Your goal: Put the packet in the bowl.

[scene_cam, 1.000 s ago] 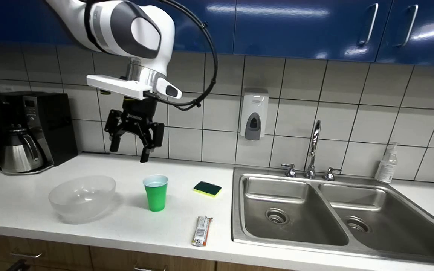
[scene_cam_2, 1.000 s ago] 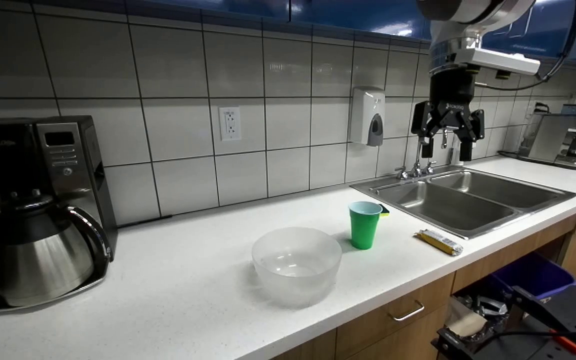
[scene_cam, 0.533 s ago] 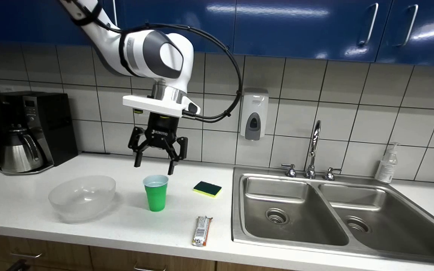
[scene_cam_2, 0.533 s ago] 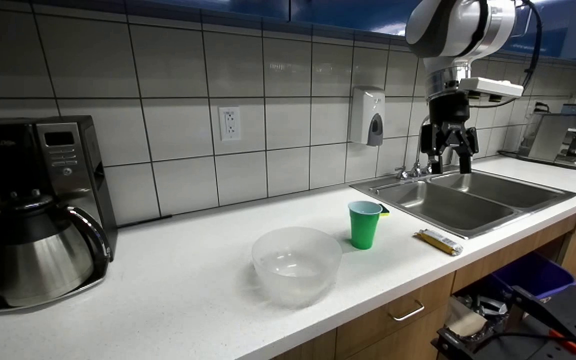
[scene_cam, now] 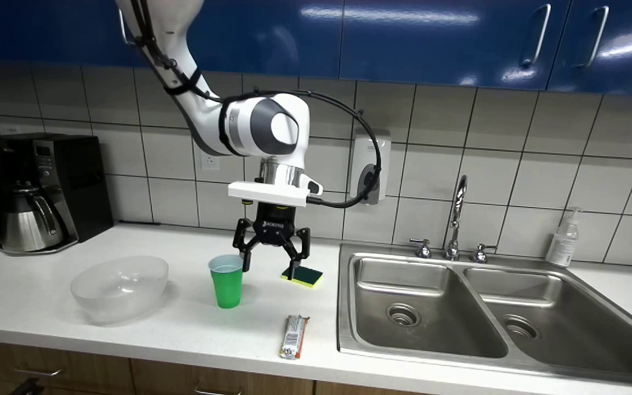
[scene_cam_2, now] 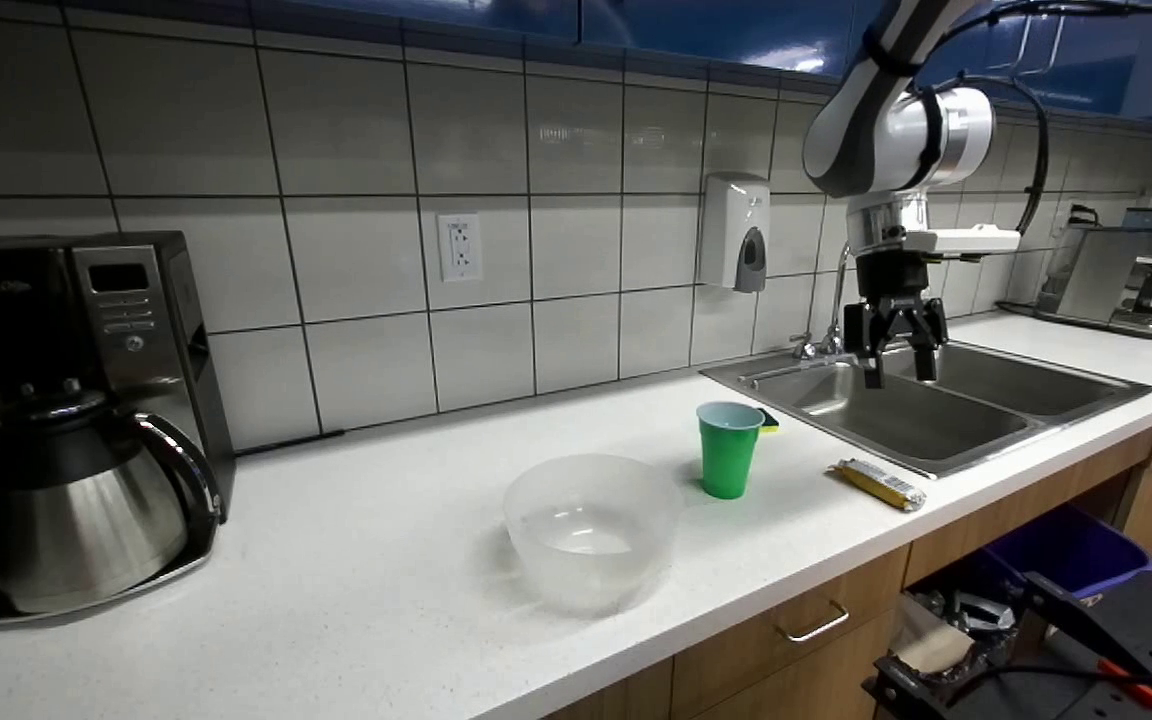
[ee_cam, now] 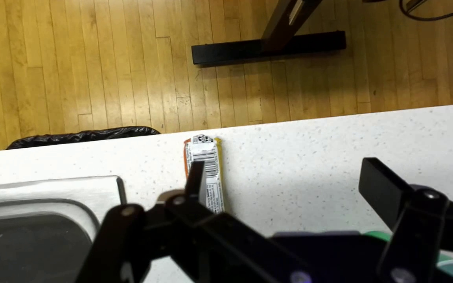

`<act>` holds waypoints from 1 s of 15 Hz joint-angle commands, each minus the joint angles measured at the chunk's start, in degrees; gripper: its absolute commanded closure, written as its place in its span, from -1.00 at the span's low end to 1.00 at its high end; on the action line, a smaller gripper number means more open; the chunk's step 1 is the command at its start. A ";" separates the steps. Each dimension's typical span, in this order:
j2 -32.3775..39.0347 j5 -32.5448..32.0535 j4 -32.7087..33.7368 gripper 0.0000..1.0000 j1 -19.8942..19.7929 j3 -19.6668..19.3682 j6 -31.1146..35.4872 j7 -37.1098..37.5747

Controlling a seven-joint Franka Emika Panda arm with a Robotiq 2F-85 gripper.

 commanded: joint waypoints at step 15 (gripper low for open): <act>10.40 -0.87 5.20 -1.00 -3.00 2.69 5.63 0.74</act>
